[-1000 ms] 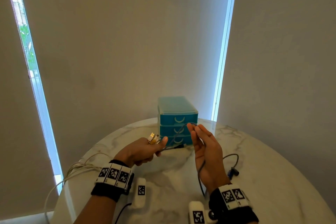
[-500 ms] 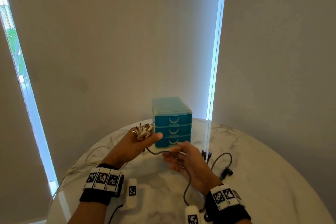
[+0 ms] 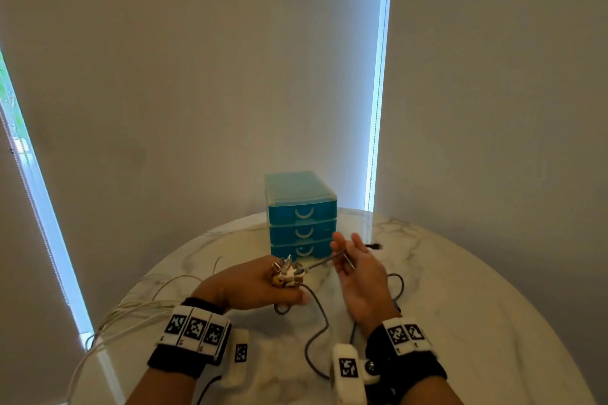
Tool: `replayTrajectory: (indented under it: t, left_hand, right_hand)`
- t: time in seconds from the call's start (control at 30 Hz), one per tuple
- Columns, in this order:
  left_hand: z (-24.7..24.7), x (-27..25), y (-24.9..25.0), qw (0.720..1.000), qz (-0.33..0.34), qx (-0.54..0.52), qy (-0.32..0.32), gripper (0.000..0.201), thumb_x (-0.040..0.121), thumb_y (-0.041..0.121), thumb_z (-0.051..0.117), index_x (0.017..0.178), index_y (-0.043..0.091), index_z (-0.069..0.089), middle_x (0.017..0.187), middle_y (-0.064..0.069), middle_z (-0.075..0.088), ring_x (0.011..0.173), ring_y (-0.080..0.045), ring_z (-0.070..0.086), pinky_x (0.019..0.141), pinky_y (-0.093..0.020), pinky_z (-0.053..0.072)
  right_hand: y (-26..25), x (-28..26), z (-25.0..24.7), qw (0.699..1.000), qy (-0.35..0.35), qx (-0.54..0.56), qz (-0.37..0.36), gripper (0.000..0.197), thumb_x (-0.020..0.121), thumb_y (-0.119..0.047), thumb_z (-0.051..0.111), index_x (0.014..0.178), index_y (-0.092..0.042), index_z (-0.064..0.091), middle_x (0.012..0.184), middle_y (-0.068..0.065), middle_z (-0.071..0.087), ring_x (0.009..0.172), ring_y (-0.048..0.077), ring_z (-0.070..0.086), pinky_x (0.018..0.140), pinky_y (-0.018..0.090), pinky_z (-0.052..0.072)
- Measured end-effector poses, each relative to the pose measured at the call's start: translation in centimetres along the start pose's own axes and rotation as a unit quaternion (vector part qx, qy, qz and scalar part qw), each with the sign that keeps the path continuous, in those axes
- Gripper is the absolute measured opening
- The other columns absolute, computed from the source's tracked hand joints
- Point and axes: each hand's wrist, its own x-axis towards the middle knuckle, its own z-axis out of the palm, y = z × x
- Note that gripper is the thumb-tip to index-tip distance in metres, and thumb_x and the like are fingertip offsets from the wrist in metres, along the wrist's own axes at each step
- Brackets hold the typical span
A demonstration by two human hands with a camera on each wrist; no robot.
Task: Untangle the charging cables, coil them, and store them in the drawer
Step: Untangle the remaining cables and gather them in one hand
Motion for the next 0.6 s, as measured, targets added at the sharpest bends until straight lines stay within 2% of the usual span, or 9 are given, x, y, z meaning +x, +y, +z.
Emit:
replayTrajectory:
  t: [0.07, 0.13, 0.17, 0.2, 0.27, 0.37, 0.43, 0.5, 0.6]
  left_hand:
    - [0.6, 0.8, 0.0, 0.999, -0.019, 0.016, 0.041, 0.027, 0.099, 0.049, 0.073, 0.077, 0.034, 0.067, 0.077, 0.013, 0.066, 0.073, 0.002, 0.058, 0.076, -0.019, 0.050]
    - [0.8, 0.8, 0.2, 0.997, -0.020, 0.004, 0.078, 0.022, 0.102, 0.055, 0.065, 0.082, 0.045, 0.069, 0.081, 0.023, 0.067, 0.077, 0.006, 0.061, 0.076, -0.012, 0.046]
    - [0.7, 0.8, 0.2, 0.995, -0.017, -0.011, 0.100, 0.021, 0.103, 0.057, 0.060, 0.090, 0.044, 0.071, 0.087, 0.024, 0.069, 0.083, 0.005, 0.063, 0.079, -0.012, 0.047]
    - [0.5, 0.9, -0.2, 0.992, -0.017, -0.021, 0.126, 0.028, 0.104, 0.060, 0.055, 0.099, 0.039, 0.073, 0.093, 0.021, 0.071, 0.088, 0.003, 0.065, 0.083, -0.016, 0.050]
    - [0.3, 0.9, -0.7, 0.979, -0.032, -0.051, 0.193, 0.048, 0.099, 0.070, 0.050, 0.105, 0.031, 0.077, 0.095, 0.017, 0.074, 0.093, 0.001, 0.068, 0.087, -0.022, 0.051]
    - [0.1, 1.0, -1.4, 0.932, -0.094, -0.095, 0.336, 0.055, 0.096, 0.075, 0.051, 0.090, 0.032, 0.084, 0.093, 0.019, 0.079, 0.089, 0.001, 0.069, 0.083, -0.025, 0.048]
    - [-0.1, 0.9, -1.7, 0.904, -0.113, -0.147, 0.385, 0.064, 0.095, 0.079, 0.051, 0.078, 0.024, 0.080, 0.078, 0.013, 0.077, 0.071, -0.006, 0.063, 0.069, -0.030, 0.046]
    - [-0.3, 0.7, -1.5, 0.878, -0.114, -0.235, 0.401, 0.062, 0.092, 0.082, 0.055, 0.074, 0.023, 0.064, 0.060, 0.009, 0.057, 0.056, -0.011, 0.045, 0.054, -0.028, 0.036]
    - [-0.6, 0.7, -0.9, 0.849, -0.100, -0.369, 0.365, 0.058, 0.084, 0.084, 0.066, 0.074, 0.029, 0.051, 0.062, 0.006, 0.037, 0.054, -0.012, 0.027, 0.050, -0.028, 0.021]
  right_hand:
    - [-0.9, 0.2, -0.3, 0.999, 0.023, 0.028, -0.034, 0.026, 0.111, -0.005, 0.053, 0.136, -0.009, 0.051, 0.117, 0.014, 0.081, 0.114, 0.025, 0.075, 0.097, 0.041, 0.058]
    - [-1.5, 0.0, -0.5, 0.997, 0.031, 0.012, -0.065, 0.018, 0.113, -0.009, 0.049, 0.128, -0.005, 0.058, 0.127, 0.010, 0.078, 0.116, 0.022, 0.073, 0.098, 0.040, 0.058]
    - [-1.7, -0.1, -0.7, 0.996, 0.036, 0.008, -0.077, 0.020, 0.114, -0.012, 0.047, 0.125, -0.005, 0.063, 0.130, 0.008, 0.077, 0.117, 0.021, 0.071, 0.102, 0.040, 0.056]
    - [-1.8, 0.0, -0.9, 0.995, 0.040, 0.009, -0.088, 0.024, 0.115, -0.015, 0.046, 0.128, -0.006, 0.065, 0.131, 0.006, 0.076, 0.118, 0.020, 0.070, 0.104, 0.040, 0.056]
    - [-1.7, 0.4, -1.6, 0.992, 0.051, 0.011, -0.115, 0.028, 0.115, -0.019, 0.048, 0.139, -0.011, 0.060, 0.130, 0.003, 0.077, 0.116, 0.018, 0.073, 0.101, 0.038, 0.057]
    - [-1.7, 0.4, -1.6, 0.983, 0.046, -0.045, -0.171, 0.025, 0.115, -0.018, 0.050, 0.132, -0.021, 0.067, 0.126, 0.004, 0.079, 0.102, 0.014, 0.074, 0.092, 0.031, 0.058]
    - [-1.6, -0.2, -1.0, 0.976, 0.000, -0.107, -0.190, 0.027, 0.114, -0.021, 0.051, 0.130, -0.023, 0.073, 0.112, 0.004, 0.081, 0.086, 0.013, 0.068, 0.086, 0.028, 0.058]
    - [-1.0, -0.9, -0.3, 0.965, -0.079, -0.181, -0.174, 0.030, 0.110, -0.032, 0.055, 0.125, -0.020, 0.078, 0.091, 0.006, 0.074, 0.074, 0.014, 0.056, 0.076, 0.028, 0.052]
    - [1.3, -2.3, 1.2, 0.922, -0.201, -0.313, -0.108, 0.038, 0.110, -0.040, 0.054, 0.108, -0.012, 0.080, 0.072, 0.001, 0.058, 0.067, 0.012, 0.050, 0.067, 0.027, 0.044]
